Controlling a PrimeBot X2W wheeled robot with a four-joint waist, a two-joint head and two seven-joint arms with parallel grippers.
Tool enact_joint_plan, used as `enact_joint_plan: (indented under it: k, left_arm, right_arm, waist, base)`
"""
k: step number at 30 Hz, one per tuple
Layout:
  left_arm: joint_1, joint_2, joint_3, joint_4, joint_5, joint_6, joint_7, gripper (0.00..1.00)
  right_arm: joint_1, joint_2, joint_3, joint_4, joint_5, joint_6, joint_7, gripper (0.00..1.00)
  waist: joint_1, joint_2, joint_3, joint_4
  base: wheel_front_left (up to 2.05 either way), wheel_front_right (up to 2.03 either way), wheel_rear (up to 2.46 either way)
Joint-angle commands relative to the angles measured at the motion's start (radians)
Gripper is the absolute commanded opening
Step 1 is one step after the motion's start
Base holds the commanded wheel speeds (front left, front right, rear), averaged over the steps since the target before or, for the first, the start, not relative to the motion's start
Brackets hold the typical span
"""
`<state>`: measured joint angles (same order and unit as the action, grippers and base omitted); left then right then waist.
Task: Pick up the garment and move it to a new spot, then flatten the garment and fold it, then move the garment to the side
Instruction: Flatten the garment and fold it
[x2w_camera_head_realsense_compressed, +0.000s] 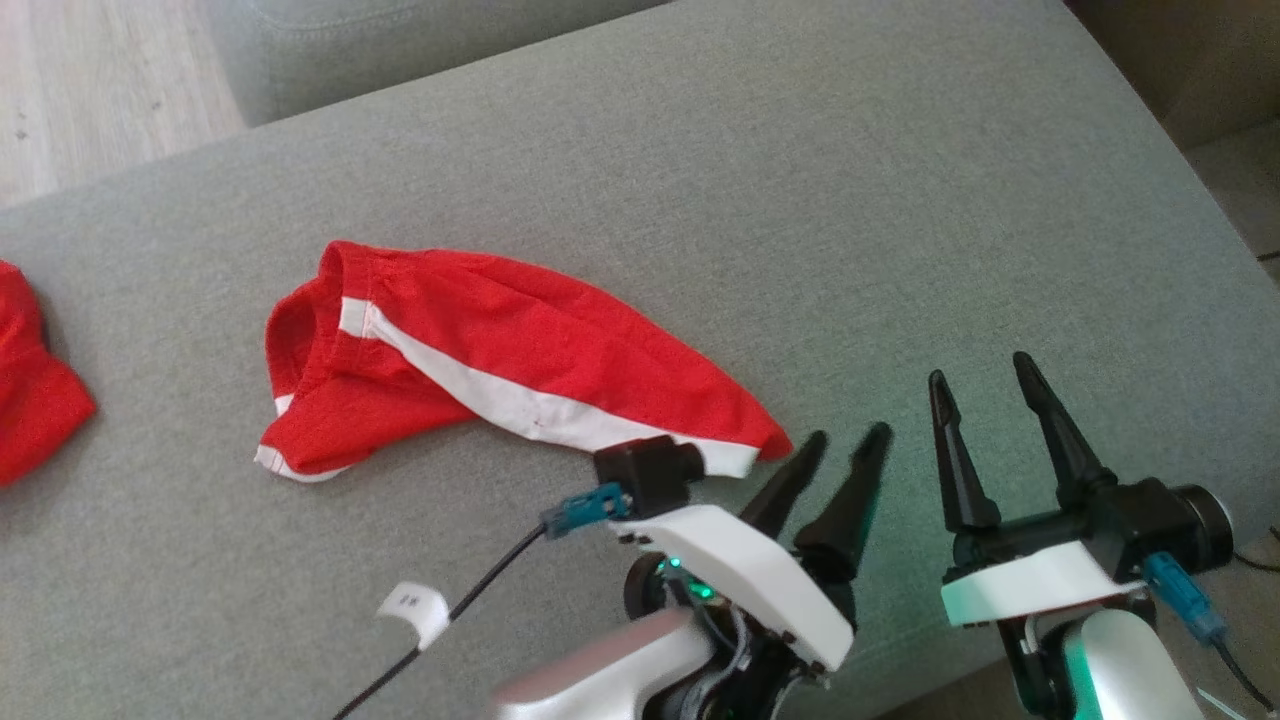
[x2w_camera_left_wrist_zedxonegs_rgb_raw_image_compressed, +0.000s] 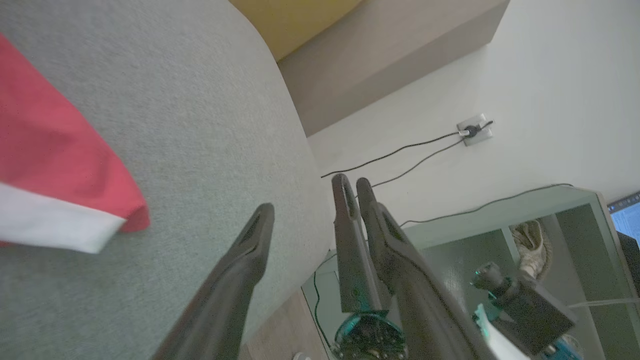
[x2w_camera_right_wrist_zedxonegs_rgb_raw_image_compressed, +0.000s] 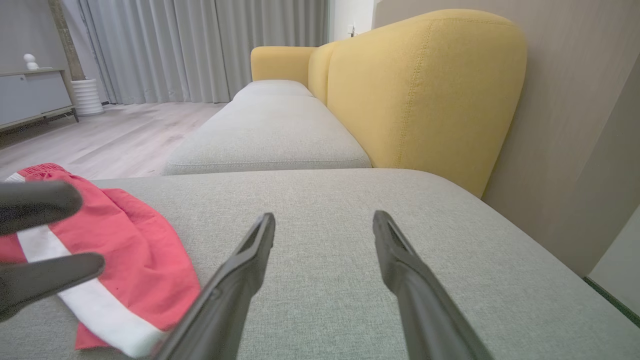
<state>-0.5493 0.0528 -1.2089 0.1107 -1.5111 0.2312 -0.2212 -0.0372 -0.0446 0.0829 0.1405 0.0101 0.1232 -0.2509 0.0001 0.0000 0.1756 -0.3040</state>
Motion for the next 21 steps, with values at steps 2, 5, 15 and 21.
enact_joint_plan:
  k: [2, 5, 15, 21]
  left_arm:
    - [-0.079, -0.002, -0.008, -0.016, -0.013, -0.022, -0.001, 1.00]
    - [-0.105, -0.002, -0.024, -0.006, -0.012, -0.040, 0.005, 1.00]
    - [-0.200, 0.212, 0.085, 0.115, 0.205, 0.014, -0.037, 1.00]
    - [-0.165, 0.371, 0.176, 0.196, 0.342, 0.101, -0.040, 1.00]
  right_arm:
    - [-0.042, -0.006, 0.015, -0.031, 0.008, 0.008, -0.011, 1.00]
    - [-0.039, -0.006, 0.009, -0.033, 0.010, 0.008, -0.011, 1.00]
    - [-0.020, -0.006, -0.023, -0.047, 0.012, 0.008, -0.011, 1.00]
    - [-0.012, -0.006, -0.030, -0.052, 0.008, 0.008, -0.011, 1.00]
  waist:
    - [-0.0001, 0.0000, 0.006, 0.003]
    - [-0.0001, 0.0000, 0.008, 0.008]
    - [-0.0001, 0.0000, 0.002, 0.043]
    - [-0.0001, 0.0000, 0.001, 0.060]
  base:
    - [0.00, 0.00, 0.00]
    - [0.00, 0.00, 0.00]
    - [0.00, 0.00, 0.00]
    - [0.00, 0.00, 0.00]
